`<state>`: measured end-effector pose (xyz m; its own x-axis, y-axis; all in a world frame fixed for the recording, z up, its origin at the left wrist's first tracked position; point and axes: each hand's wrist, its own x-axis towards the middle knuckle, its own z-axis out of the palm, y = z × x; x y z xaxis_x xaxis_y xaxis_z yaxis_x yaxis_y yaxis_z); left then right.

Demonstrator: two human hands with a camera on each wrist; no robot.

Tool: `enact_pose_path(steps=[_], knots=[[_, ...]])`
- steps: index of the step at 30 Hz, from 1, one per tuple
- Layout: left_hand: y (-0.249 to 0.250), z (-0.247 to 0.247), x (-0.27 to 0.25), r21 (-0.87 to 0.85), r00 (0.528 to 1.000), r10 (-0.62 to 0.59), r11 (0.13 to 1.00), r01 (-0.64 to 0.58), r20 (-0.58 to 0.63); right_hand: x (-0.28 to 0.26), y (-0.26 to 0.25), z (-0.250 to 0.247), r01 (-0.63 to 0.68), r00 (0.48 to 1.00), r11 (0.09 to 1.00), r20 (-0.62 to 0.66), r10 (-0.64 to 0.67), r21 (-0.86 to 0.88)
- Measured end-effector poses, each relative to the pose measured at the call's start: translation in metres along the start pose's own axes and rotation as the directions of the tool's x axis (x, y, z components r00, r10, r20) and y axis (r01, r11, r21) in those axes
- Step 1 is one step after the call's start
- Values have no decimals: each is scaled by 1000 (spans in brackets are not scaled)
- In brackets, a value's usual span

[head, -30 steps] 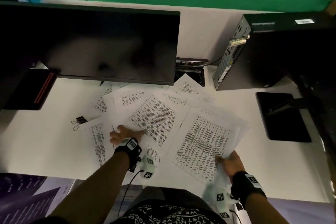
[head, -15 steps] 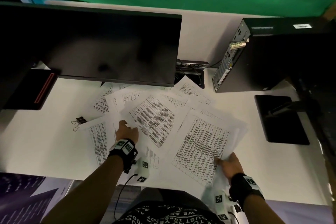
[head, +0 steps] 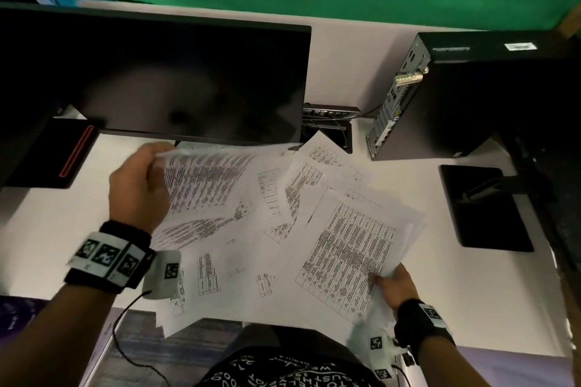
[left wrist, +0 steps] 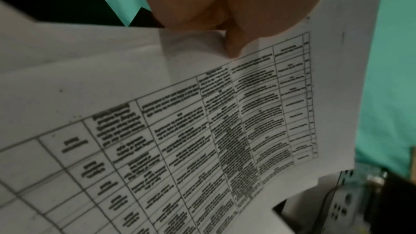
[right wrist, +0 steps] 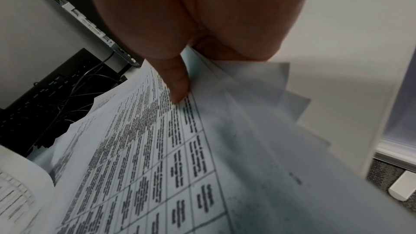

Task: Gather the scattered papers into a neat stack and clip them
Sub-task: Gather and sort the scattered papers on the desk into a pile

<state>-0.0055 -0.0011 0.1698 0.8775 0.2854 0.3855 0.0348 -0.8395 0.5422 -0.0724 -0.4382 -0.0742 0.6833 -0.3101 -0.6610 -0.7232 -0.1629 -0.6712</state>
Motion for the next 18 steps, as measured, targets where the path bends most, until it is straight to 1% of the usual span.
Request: enact_pose_path(steps=[2,4,6,8,9,10,12,14,15,16,17,18], knots=[[7,-7,11,-68,996,-37,997,32,-77,0,0,0,-4,1000,1000,6,4,2],[10,-9,21,-215,986,-94,975,62,-141,-1,-1,0,-2,1000,1000,-1,2,-4],[11,-8,32,-302,968,-120,952,48,-222,-5,-3,-1,-2,1000,1000,-7,2,-11],[-3,-5,49,-345,948,-145,938,40,-284,-8,-5,-1,3,1000,1000,-6,-3,-16],[-22,1,62,-327,938,-173,942,69,-301,-8,-5,-1,6,1000,1000,-9,-6,-18],[-40,6,73,-312,929,-175,948,70,-325,-10,-7,-2,10,1000,1000,-8,-10,-18],[-63,11,89,-393,922,-223,915,86,-317,-13,-9,-2,15,1000,1000,-6,-15,-25],[-77,13,107,-420,907,-268,900,116,-326,-14,-12,-2,13,1000,1000,-1,-13,-25],[-87,18,116,-458,882,-298,882,109,-365,-15,-12,-3,11,1000,1000,2,-11,-20],[-106,26,126,-532,857,-337,842,90,-389,-15,-12,-3,15,1000,1000,7,-14,-18],[-136,37,137,-536,867,-300,843,46,-397,-16,-13,-3,17,1000,1000,9,-17,-19],[-152,37,149,-482,854,-249,876,-2,-457,-15,-12,-3,19,1000,1000,11,-19,-15]])
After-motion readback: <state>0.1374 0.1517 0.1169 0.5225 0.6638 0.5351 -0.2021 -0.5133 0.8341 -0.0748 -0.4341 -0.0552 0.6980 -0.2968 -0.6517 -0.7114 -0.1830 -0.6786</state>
